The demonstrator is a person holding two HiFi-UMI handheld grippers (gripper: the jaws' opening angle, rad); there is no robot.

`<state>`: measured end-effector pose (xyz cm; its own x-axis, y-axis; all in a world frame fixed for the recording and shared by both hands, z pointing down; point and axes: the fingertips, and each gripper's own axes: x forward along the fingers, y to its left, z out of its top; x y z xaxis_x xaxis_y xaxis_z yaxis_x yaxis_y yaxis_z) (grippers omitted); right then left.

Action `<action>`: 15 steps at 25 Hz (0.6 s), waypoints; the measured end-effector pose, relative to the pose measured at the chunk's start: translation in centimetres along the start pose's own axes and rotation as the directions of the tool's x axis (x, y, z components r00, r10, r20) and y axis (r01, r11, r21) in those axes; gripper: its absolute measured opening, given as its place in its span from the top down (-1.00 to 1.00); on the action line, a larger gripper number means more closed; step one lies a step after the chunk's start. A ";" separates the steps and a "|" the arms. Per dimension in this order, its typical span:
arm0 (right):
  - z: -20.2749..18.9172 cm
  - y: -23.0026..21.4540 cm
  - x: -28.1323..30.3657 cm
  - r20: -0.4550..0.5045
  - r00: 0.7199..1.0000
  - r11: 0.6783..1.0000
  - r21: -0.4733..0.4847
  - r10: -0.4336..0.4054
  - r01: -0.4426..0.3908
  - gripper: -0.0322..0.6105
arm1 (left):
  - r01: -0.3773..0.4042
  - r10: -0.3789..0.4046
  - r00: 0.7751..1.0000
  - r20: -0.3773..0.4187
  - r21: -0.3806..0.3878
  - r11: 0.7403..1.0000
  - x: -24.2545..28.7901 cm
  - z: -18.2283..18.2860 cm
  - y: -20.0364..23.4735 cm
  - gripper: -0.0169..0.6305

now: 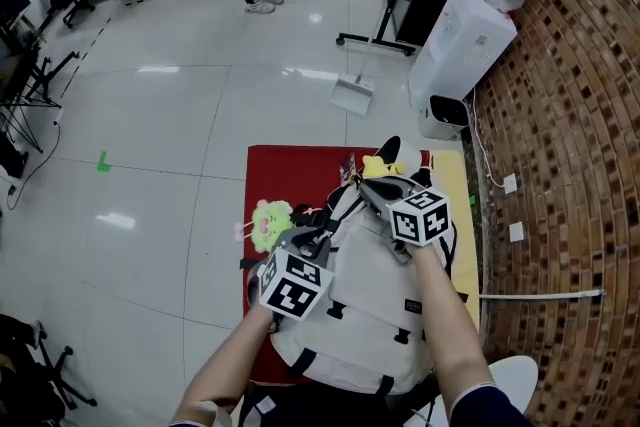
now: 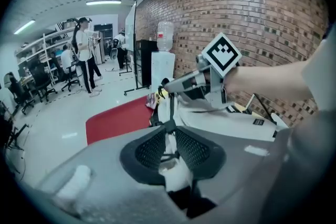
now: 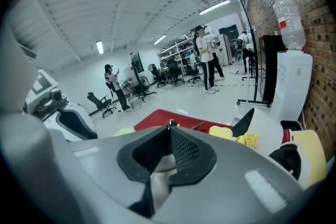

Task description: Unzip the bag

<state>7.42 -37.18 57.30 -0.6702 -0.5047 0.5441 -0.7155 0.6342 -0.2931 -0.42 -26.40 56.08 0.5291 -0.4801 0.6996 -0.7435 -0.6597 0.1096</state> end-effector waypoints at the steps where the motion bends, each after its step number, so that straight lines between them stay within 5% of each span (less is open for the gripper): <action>1: 0.1 0.1 -0.1 0.011 1.000 1.000 0.003 0.010 -0.010 0.82 | 0.000 0.000 1.000 0.029 0.008 1.000 0.1 1.5 0.1 0.74; 4: 0.3 0.4 -0.6 0.029 0.999 0.999 0.011 0.036 -0.036 0.82 | 0.021 -0.025 0.997 0.073 0.066 0.998 2.2 5.4 -0.1 0.73; 10: 0.5 1.3 -1.4 0.046 0.995 0.996 0.019 0.083 -0.084 0.83 | 0.086 -0.068 0.993 -0.098 0.195 0.977 8.5 4.7 -1.0 0.60; 15: 0.7 0.1 -1.3 0.087 0.995 0.997 0.046 0.055 -0.059 0.82 | 0.081 -0.059 0.991 -0.124 0.177 0.981 8.9 4.3 -0.8 0.86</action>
<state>8.12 -36.90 56.02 -0.7232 -0.5181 0.4567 -0.6828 0.6355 -0.3604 6.70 -32.64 59.17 0.5174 -0.3650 0.7740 -0.6140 -0.7883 0.0387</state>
